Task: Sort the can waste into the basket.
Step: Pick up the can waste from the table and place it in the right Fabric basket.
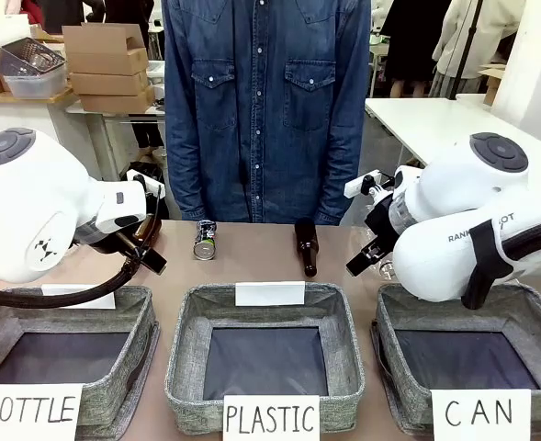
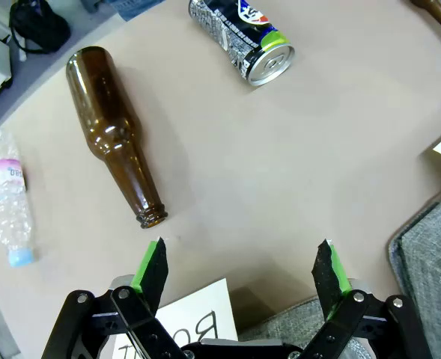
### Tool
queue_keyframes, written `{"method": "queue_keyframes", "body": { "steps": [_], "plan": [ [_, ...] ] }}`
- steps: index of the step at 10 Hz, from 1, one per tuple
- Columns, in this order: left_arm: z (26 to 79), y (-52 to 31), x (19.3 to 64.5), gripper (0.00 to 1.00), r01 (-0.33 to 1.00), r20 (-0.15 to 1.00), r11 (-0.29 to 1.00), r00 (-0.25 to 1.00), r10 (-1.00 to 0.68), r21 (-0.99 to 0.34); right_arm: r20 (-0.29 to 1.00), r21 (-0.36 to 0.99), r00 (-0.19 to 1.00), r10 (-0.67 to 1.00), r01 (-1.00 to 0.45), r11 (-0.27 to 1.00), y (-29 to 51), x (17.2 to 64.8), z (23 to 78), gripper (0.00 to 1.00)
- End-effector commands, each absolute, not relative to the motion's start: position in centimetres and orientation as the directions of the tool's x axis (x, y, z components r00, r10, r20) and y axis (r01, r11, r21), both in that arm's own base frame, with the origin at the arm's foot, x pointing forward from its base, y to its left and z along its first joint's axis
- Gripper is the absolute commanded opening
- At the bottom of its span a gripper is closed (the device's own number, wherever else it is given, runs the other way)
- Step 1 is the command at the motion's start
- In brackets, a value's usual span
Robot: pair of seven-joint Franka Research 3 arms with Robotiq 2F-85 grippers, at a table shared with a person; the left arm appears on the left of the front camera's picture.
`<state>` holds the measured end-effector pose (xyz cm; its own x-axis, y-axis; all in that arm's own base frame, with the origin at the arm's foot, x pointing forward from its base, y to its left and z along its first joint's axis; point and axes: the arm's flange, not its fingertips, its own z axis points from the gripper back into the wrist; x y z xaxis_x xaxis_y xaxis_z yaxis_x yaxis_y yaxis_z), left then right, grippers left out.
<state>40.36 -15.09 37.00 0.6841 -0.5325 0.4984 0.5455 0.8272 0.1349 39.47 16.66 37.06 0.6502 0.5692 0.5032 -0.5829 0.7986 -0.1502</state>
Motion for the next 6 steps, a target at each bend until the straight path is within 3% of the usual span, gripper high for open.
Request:
{"method": "queue_keyframes", "body": {
  "steps": [1, 6],
  "plan": [
    [37.01, -15.12, 40.35, 1.00, 0.546, 0.499, 0.827, 0.684, -0.533, 0.135, 0.504, -0.150, 0.650, 0.569, -0.583, 0.799, 16.65, 39.48, 37.07, 1.00],
    [37.01, -15.12, 40.35, 1.00, 0.546, 0.499, 0.827, 0.684, -0.533, 0.135, 0.504, -0.150, 0.650, 0.569, -0.583, 0.799, 16.65, 39.48, 37.07, 1.00]
  ]
}}
